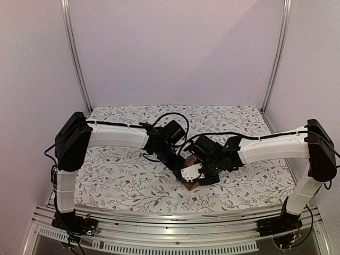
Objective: Fold the paper box
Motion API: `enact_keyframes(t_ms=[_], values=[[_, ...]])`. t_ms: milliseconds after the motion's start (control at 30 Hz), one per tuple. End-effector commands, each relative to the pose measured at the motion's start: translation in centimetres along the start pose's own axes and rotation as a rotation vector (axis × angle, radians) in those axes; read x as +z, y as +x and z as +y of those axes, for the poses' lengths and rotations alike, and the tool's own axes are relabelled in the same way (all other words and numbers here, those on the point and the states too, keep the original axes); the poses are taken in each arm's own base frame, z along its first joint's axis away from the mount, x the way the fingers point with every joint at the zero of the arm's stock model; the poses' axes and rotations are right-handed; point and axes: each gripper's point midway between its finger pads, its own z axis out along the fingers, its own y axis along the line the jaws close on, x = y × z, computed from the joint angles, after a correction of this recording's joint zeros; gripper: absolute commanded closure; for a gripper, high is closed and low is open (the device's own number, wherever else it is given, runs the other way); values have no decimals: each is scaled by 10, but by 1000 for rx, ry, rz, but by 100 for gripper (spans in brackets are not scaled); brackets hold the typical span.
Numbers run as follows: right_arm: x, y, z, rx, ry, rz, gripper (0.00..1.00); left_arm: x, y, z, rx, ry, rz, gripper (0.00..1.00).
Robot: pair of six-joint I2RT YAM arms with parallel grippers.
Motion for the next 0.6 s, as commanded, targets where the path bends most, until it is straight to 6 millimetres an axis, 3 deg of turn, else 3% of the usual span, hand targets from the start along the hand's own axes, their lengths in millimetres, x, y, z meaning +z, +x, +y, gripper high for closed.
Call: enact_keyframes(t_ms=[0,567], values=[[23,19,54,-61,-203,44,51,-3,-12,-9,-12,36,25,100],[24,1,71,-215,-136,86,52,-10,-23,-7,-102,53,126,100]])
